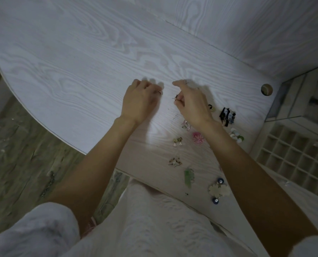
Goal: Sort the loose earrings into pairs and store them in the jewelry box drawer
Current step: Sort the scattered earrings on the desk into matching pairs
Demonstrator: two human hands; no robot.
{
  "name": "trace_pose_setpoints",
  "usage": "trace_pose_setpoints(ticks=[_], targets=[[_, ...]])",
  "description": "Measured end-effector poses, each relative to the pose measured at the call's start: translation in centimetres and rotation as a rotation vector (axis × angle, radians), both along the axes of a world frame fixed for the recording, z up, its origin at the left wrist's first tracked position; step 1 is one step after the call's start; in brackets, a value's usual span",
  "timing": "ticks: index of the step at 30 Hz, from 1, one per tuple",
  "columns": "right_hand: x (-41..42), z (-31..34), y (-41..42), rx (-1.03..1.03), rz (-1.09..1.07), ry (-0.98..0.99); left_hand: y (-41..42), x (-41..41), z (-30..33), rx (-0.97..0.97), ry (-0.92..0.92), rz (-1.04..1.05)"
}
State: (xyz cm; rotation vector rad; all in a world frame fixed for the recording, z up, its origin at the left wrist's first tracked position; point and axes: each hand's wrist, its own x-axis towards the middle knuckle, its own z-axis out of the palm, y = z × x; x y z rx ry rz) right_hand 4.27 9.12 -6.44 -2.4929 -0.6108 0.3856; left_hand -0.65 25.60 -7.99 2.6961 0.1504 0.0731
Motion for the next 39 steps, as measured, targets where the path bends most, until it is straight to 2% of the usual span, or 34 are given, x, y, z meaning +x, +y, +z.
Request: trace_pose_setpoints(ticks=[5,8,12,14,20,26,30,33,39], targets=[[0.0,0.1,-1.2,0.011,-0.107,-0.053,-0.4,0.9,0.6,-0.047,0.081,-0.019],[0.1,-0.3,-1.7,0.018,-0.136,-0.014,-0.9,0.3,0.5,-0.105,0.08,-0.008],[0.1,0.2,-1.3,0.043,-0.052,0.015,-1.7,-0.6,0.0,-0.135,0.09,0.02],[0.2,0.4,-1.0,0.036,-0.032,0.008,-2.1,-0.6,-0.1,-0.127,0.104,0.018],[0.9,-0.4,-1.3,0.071,-0.148,0.001,-2.7,0.4,0.0,0.001,0.022,0.001],[1.0,-0.2,-1.5,0.11,-0.165,0.029,-3.7,2.1,0.1,-0.05,0.013,-0.074],[1.4,0.3,-1.7,0.096,-0.172,0.016,-4.0,2.7,0.3,-0.049,0.07,-0.057],[1.2,0.4,-1.9,0.093,-0.153,-0.001,-3.3,2.1,0.7,-0.064,0.02,-0.018],[0.3,-0.4,-1.4,-0.06,-0.061,-0.108,-2.7,-0.7,0.7,0.061,-0.005,-0.077]])
